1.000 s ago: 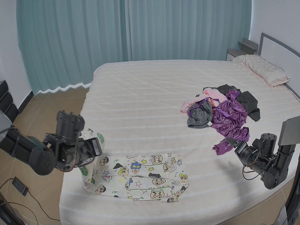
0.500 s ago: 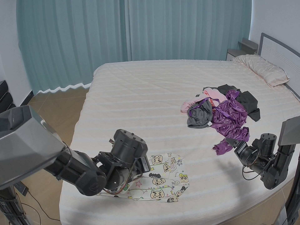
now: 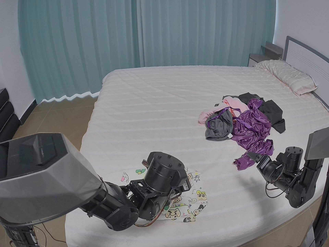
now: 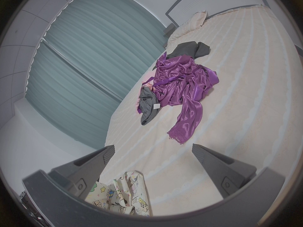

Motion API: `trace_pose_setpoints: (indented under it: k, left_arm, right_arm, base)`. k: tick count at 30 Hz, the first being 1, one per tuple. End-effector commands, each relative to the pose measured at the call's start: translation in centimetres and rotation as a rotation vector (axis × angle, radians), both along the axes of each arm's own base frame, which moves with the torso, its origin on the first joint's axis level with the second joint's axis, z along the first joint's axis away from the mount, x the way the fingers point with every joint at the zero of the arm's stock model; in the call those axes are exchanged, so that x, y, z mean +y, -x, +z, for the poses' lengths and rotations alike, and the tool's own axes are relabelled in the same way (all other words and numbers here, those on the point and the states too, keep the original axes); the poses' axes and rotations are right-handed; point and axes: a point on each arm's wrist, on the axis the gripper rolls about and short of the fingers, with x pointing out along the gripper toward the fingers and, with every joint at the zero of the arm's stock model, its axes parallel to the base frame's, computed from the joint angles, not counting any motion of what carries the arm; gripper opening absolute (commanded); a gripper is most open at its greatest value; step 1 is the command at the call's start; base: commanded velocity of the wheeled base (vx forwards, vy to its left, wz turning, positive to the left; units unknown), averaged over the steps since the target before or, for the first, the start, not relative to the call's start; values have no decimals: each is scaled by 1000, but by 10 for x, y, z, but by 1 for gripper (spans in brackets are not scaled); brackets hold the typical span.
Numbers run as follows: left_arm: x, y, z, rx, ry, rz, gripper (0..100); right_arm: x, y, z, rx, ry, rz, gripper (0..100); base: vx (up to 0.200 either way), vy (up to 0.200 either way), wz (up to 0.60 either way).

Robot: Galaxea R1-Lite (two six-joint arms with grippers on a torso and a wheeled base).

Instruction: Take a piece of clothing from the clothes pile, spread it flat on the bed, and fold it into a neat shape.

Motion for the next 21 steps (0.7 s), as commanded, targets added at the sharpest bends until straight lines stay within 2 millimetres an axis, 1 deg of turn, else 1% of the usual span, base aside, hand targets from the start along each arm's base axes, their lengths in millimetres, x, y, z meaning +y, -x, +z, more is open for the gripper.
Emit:
trace_pose_setpoints:
  k: [1,3,4,8,11,15,18,21]
  left_arm:
    - [-6,1,-15,10,-21,-6,0]
    - [-7,2,-16,10,-23,-7,0]
    - [-8,2,-17,9,-27,-7,100]
    - [-10,9,-17,12,-34,-22,100]
    - [-12,19,-21,21,-50,-40,100]
    - [-14,21,-18,-16,-50,-6,100]
    - [-10,23,-11,-39,-33,9,100]
    - [5,30,7,-53,-8,18,100]
  right_arm:
    - [0,-1,0,-12,-1,1,100]
    - [0,-1,0,-11,-1,1,100]
    - [0,-1,0,-11,-1,1,100]
    - [1,-1,-2,-3,0,1,100]
    - [1,-1,-3,0,0,2,100]
    - [1,-1,-4,3,2,5,100]
    - [1,0,-4,3,2,5,100]
    - [1,0,-4,4,2,5,100]
  base:
    - [0,0,0]
    - [0,0,0]
    - [0,0,0]
    - [0,0,0]
    - [0,0,0]
    - [0,0,0]
    - [0,0,0]
    - [0,0,0]
